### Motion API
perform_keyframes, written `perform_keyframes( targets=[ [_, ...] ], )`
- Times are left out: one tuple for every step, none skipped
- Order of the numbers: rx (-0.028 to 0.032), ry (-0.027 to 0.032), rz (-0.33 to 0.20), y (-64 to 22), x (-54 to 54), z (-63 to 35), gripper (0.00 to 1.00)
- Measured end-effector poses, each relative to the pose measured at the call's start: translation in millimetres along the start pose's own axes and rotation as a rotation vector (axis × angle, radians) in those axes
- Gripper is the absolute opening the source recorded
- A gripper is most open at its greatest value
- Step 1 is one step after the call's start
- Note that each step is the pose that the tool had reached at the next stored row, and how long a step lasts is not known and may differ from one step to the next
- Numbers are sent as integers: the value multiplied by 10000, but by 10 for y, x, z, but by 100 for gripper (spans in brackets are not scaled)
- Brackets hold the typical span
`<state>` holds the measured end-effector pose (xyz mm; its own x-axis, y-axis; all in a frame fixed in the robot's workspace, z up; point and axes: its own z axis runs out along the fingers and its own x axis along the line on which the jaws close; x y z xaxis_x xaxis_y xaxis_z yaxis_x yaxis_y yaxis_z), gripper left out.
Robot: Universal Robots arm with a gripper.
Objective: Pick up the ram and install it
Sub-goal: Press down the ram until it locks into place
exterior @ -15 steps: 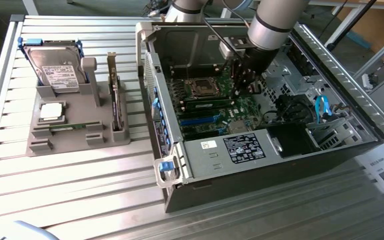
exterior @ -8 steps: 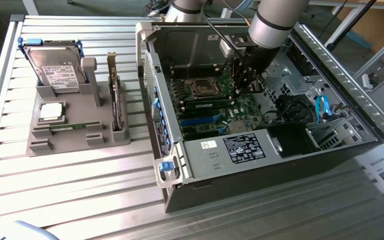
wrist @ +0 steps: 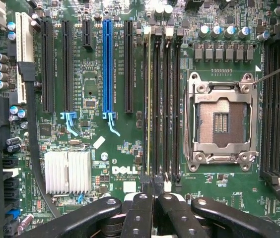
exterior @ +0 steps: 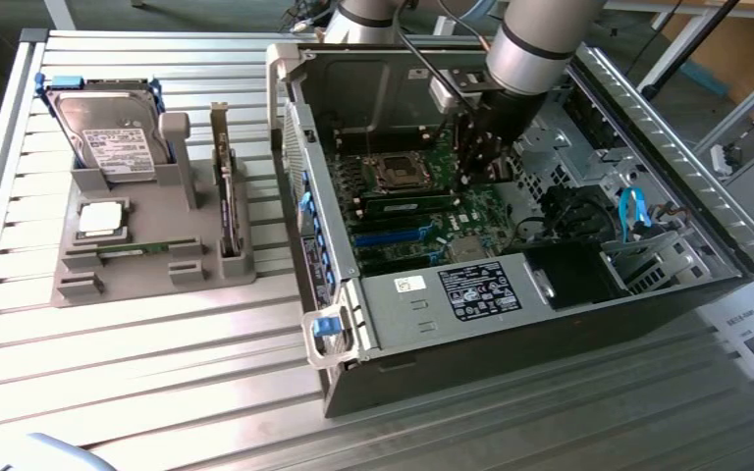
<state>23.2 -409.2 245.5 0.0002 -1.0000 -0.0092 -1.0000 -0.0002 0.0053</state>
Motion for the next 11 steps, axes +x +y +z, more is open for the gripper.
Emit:
perform_keyframes(
  targets=[
    [1,-2,0,20,0,1,10],
    [3,-2,0,42,0,1,10],
    [8,-2,1,62,0,1,10],
    [17,-2,0,85,0,1,10],
    [25,-2,1,104,0,1,10],
    [38,-2,1,132,0,2,10],
    [45,-2,0,151,0,2,10],
    [52,-2,1,169,0,2,10],
    [59,-2,0,189,0,2,10],
    [64,-2,0,206,0,2,10],
    [69,-2,0,225,0,2,10]
  ],
)
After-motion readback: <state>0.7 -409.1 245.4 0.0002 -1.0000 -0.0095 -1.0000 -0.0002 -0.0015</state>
